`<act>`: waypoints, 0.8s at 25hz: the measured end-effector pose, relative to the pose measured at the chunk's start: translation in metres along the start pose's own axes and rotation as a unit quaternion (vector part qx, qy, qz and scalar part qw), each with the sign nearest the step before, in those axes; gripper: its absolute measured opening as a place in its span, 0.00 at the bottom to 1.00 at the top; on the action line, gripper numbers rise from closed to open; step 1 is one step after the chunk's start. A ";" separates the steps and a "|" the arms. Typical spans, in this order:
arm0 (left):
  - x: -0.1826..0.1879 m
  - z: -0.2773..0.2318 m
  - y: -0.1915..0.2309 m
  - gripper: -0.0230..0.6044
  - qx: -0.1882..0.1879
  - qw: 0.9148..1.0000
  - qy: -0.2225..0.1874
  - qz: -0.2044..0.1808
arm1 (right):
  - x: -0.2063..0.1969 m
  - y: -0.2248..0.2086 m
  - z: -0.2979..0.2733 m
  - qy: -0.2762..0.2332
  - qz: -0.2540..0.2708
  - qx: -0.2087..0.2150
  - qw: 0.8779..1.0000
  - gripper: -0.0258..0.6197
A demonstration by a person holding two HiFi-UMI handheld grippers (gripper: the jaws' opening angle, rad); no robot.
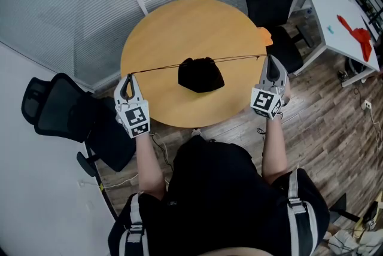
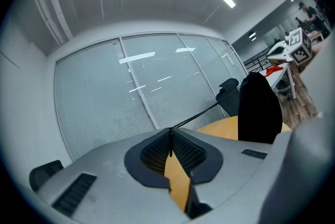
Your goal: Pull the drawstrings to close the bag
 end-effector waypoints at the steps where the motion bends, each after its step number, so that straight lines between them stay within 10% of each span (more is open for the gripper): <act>1: 0.000 -0.001 0.000 0.07 -0.001 1.000 -0.001 0.005 | 0.000 0.000 -0.001 -0.001 0.001 0.000 1.000 0.13; 20: -0.004 -0.003 0.002 0.07 0.005 1.000 0.003 -0.005 | 0.000 0.002 -0.011 -0.002 0.009 0.005 1.000 0.13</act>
Point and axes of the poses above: the fingertips, and each gripper's own axes: z backward along the fingers, y to its left, x out of its top, the point moved 7 cm from there along z, backward along the fingers, and after that the axes turned 8 degrees about -x, right-handed, at the moved point
